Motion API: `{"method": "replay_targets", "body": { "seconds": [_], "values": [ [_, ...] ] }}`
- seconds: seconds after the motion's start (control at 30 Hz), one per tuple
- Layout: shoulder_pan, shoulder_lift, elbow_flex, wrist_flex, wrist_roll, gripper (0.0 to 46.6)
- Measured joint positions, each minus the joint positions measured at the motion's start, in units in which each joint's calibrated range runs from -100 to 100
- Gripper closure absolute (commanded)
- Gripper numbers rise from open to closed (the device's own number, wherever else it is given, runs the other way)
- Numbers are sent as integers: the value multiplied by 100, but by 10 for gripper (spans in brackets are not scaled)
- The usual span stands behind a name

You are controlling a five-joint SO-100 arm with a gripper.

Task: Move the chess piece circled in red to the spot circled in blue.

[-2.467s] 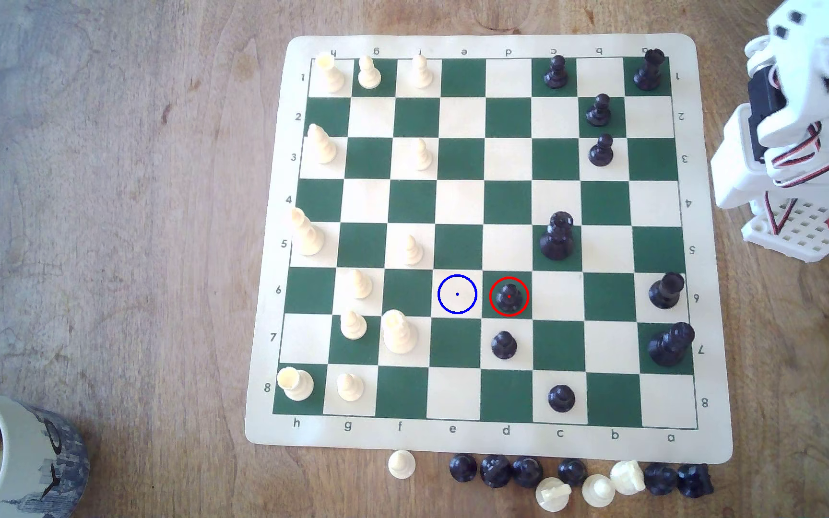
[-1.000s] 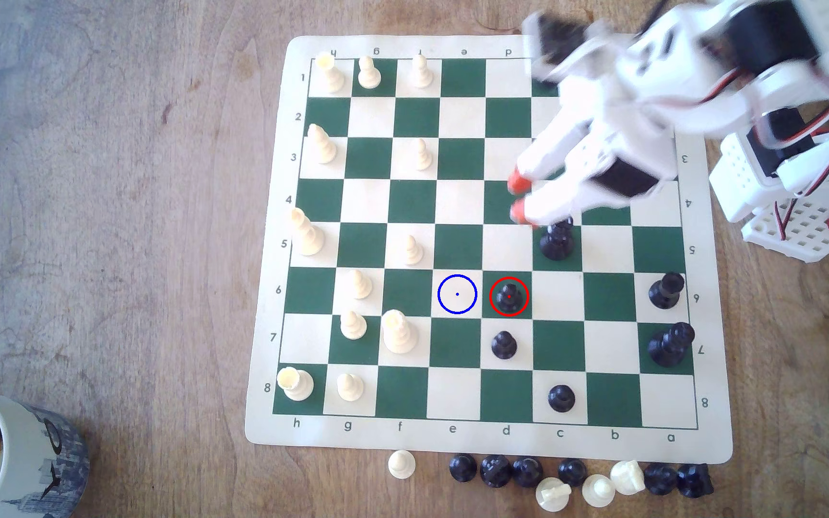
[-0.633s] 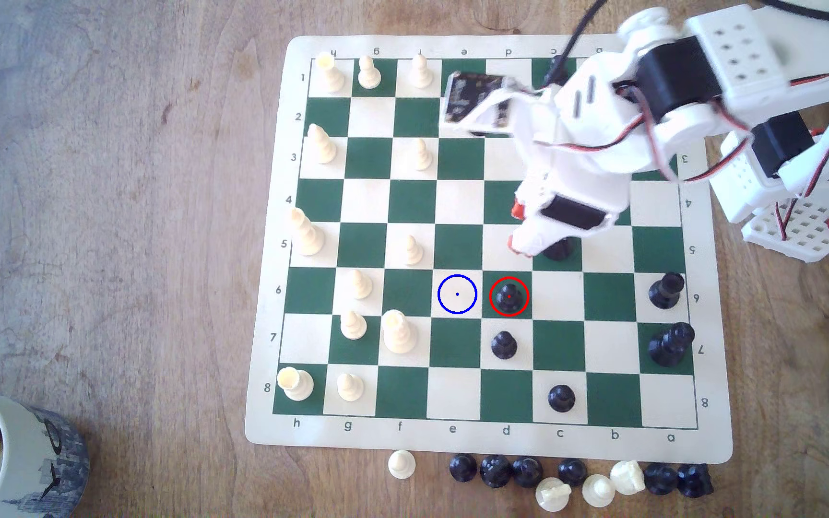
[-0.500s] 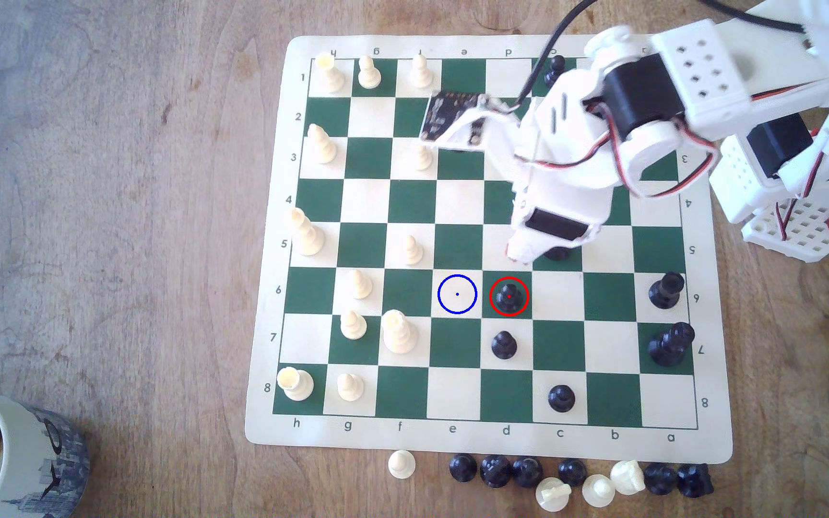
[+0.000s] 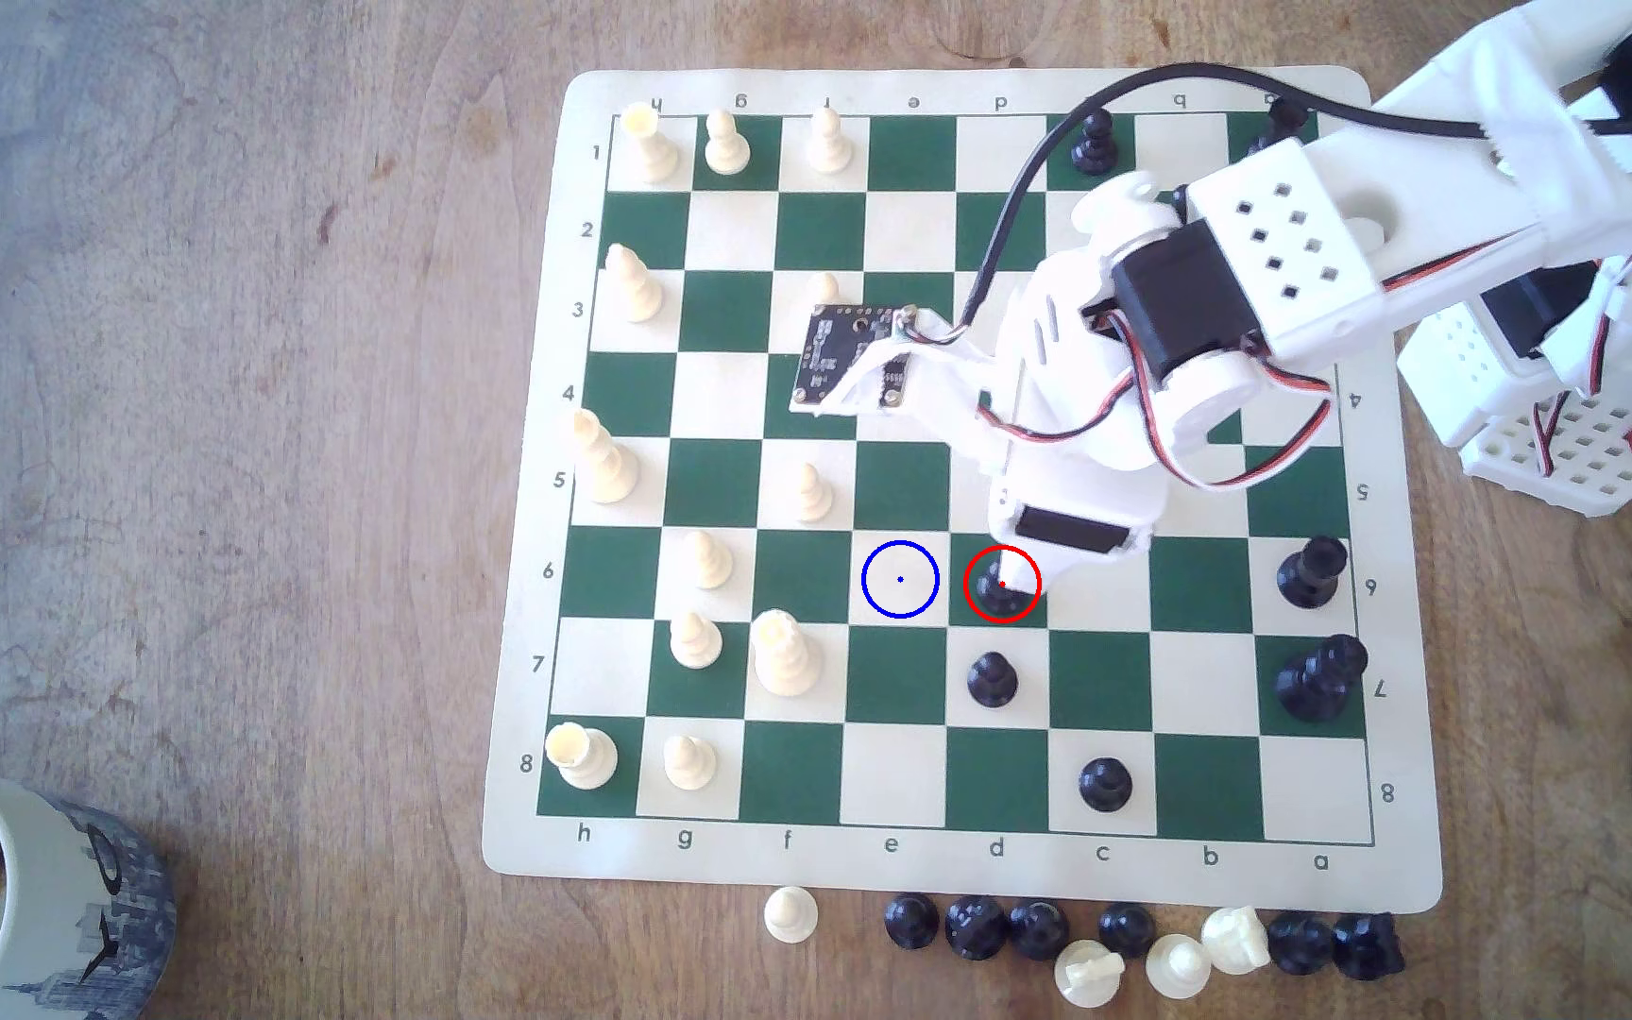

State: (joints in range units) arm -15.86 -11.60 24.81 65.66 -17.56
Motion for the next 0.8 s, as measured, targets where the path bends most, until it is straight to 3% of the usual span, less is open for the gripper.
{"method": "replay_targets", "body": {
  "seconds": [0.13,0.8],
  "values": [
    [0,184,0,-183,0,325],
    [-88,1148,-208,-645,0,338]
  ]
}}
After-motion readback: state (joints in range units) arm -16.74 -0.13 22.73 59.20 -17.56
